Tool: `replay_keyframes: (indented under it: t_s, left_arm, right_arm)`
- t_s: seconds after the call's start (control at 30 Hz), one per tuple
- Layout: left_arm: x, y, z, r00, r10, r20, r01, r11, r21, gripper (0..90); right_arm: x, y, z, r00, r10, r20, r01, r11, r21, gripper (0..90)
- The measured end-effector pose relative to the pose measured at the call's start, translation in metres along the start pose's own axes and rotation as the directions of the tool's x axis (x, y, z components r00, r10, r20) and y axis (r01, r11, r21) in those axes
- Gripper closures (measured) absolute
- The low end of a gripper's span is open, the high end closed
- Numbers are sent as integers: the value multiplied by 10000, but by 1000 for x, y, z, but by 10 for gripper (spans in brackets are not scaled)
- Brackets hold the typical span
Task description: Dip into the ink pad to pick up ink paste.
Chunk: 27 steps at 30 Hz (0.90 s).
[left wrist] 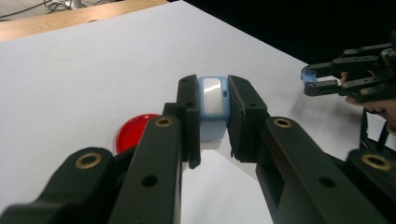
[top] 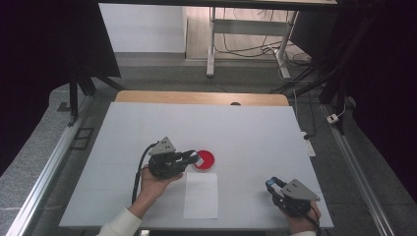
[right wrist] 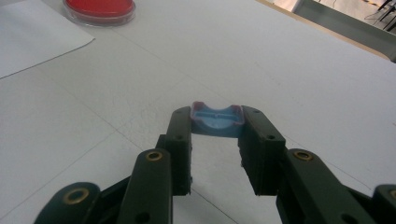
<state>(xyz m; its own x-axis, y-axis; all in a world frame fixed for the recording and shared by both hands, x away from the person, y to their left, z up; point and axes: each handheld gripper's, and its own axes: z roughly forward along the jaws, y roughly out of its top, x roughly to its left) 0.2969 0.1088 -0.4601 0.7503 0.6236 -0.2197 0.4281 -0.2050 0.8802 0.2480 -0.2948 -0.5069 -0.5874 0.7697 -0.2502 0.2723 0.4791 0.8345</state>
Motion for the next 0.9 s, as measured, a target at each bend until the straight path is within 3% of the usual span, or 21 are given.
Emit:
replay_keyframes:
  t_s: [0.5,0.9]
  left_arm:
    - [3,-2,8,9984,341,-449,-323,9987,403,753]
    - [12,-4,28,9981,179,-586,-127,9960,883,753]
  right_arm:
    - [0,0,1,10000,-92,0,92,9999,107,650]
    - [-1,-1,1,10000,-29,6,29,10000,77,650]
